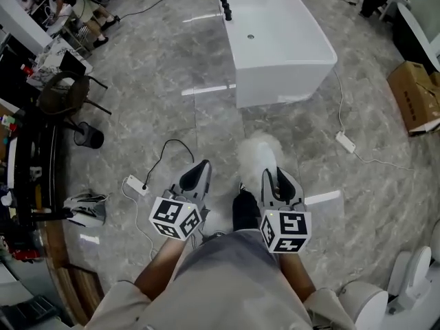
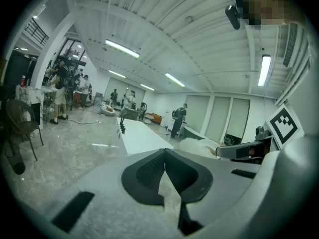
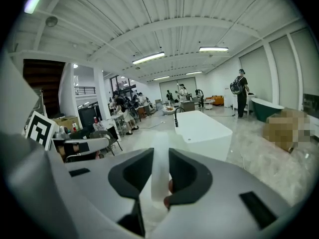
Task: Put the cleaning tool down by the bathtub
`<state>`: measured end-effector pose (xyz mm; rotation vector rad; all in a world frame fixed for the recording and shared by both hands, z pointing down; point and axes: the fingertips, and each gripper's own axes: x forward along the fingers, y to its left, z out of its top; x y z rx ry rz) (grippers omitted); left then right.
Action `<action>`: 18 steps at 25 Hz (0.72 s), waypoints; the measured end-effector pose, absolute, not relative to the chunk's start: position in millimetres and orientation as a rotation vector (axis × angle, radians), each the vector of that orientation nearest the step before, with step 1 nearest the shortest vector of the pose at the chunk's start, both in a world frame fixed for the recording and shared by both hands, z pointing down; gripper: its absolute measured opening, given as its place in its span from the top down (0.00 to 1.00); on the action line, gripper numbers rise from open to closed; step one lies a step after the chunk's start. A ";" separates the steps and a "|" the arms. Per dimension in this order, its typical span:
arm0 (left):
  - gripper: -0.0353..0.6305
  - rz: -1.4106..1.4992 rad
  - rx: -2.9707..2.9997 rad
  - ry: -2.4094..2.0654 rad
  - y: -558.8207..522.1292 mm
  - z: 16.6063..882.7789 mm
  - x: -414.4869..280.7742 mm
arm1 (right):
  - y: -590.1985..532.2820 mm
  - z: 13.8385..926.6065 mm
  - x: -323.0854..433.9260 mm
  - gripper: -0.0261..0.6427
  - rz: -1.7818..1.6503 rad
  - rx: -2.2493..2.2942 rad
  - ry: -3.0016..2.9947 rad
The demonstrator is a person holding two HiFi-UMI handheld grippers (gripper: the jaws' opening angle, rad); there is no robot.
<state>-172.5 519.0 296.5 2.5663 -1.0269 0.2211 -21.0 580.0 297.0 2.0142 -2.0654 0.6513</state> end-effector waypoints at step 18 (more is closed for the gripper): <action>0.93 0.276 2.505 -1.041 367.5 308.2 -56.3 | 415.2 316.9 91.6 0.83 0.736 1.930 -2.092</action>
